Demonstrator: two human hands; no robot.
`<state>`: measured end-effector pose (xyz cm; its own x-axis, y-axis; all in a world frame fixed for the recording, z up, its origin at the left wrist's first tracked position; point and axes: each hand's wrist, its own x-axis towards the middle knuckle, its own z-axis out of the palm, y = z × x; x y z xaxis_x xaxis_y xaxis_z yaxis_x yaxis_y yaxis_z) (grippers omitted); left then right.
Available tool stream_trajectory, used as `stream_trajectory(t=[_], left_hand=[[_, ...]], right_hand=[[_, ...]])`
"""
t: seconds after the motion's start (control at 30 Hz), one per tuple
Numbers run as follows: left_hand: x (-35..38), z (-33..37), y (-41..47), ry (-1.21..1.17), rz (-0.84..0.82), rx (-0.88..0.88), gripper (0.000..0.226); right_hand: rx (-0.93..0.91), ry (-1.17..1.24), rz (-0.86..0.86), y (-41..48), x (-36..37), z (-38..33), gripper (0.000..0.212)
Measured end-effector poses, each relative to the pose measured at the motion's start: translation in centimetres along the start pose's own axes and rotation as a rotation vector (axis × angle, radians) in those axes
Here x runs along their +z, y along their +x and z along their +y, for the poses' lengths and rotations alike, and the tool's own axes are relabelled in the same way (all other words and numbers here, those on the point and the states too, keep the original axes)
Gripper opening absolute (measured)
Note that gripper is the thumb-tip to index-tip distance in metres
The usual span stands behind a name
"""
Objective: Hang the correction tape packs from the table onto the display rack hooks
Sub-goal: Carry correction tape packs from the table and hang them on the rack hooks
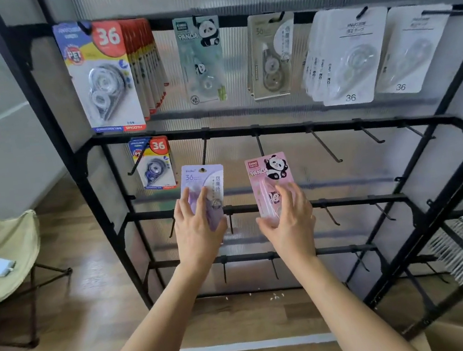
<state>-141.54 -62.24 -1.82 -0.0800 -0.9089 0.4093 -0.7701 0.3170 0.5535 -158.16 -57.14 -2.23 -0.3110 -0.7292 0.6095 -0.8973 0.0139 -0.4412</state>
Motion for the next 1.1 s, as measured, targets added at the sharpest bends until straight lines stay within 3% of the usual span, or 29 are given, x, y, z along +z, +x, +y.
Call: stream_trajectory(t=[0.33,0.67,1.1], left_hand=[[0.8,-2.0,3.6,-0.004,-0.106,0.075,0.081],[3.8,-2.5,9.7,0.034,-0.193,0.029,0.084],[8.2,-2.0,16.6,0.076,-0.194,-0.072,0.082]], right_hand=[[0.016,-0.062,0.024,3.1,2.1,-1.5,0.086],[-0.054,-0.140,0.067,5.0,2.8,-0.7,0.092],[-0.050,-0.122,0.069,5.4,3.4,0.1,0.076]])
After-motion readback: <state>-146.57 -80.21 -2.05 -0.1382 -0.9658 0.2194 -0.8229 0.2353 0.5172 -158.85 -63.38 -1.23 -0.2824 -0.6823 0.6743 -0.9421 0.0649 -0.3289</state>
